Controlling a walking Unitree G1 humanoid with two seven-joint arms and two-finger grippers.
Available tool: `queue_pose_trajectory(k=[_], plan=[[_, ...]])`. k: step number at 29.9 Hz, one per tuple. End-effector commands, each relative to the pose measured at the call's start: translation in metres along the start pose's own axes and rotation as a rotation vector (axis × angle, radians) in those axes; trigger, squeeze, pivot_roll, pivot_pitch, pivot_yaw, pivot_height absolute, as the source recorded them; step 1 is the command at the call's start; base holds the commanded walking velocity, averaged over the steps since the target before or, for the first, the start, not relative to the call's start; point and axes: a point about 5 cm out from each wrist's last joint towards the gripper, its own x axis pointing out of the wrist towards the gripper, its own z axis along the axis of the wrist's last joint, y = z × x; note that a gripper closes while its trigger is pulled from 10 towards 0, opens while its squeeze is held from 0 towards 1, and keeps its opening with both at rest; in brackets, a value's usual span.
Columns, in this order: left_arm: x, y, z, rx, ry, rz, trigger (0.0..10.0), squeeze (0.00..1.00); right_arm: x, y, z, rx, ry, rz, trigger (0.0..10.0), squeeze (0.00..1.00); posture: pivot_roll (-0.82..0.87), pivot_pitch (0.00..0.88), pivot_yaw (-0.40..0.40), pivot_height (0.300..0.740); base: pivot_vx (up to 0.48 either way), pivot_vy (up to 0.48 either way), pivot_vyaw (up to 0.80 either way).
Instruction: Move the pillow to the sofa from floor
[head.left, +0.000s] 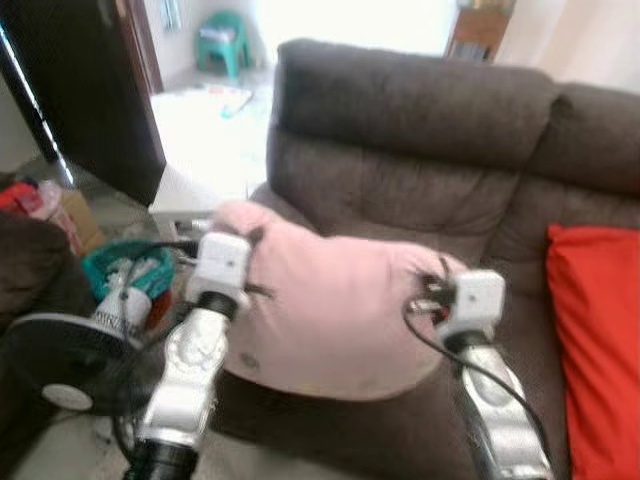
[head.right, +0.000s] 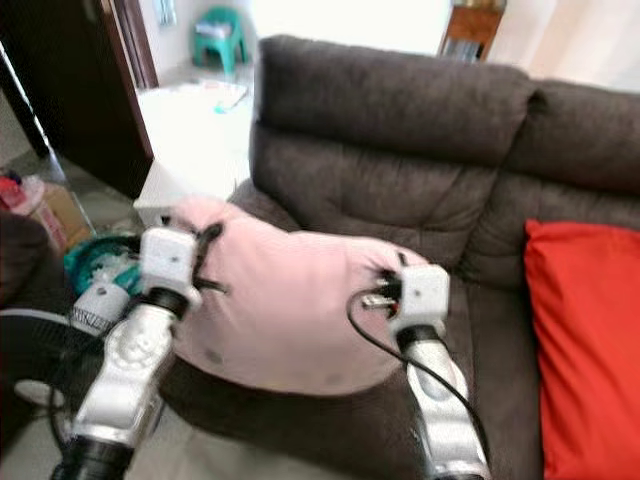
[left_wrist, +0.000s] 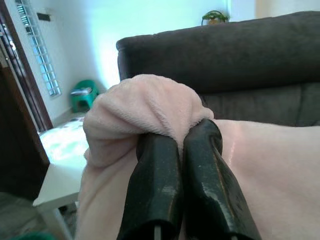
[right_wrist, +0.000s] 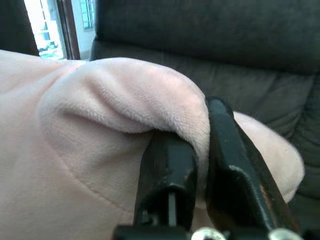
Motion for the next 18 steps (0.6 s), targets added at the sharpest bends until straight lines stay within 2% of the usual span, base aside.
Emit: queue_pose_trajectory(k=[1, 9, 13, 18], plan=[[0.0048, 0.0059, 0.0137, 0.016, -0.067, 0.017, 10.0, 0.00, 0.0090, 0.0112, 0.0212, 0.004, -0.096, 0.041, 10.0, 0.00, 0.16, 0.005, -0.085, 0.740, 0.266, 0.000, 0.00], [0.0051, 0.0062, 0.0141, 0.017, -0.069, 0.021, 10.0, 0.00, 0.0090, 0.0130, 0.0231, -0.014, -0.108, 0.064, 10.0, 0.00, 0.15, 0.004, -0.087, 0.740, 0.265, 0.000, 0.00], [0.0051, 0.0062, 0.0141, 0.016, -0.070, 0.022, 10.0, 0.00, 0.0084, 0.0143, 0.0241, -0.010, -0.114, 0.072, 10.0, 0.00, 0.15, 0.004, -0.088, 0.740, 0.263, 0.000, 0.74], [0.0050, 0.0062, 0.0139, 0.015, -0.068, 0.021, 10.0, 0.00, 0.0091, 0.0128, 0.0218, 0.011, -0.098, 0.056, 10.0, 0.00, 0.15, 0.005, -0.089, 0.740, 0.267, 0.000, 0.00]])
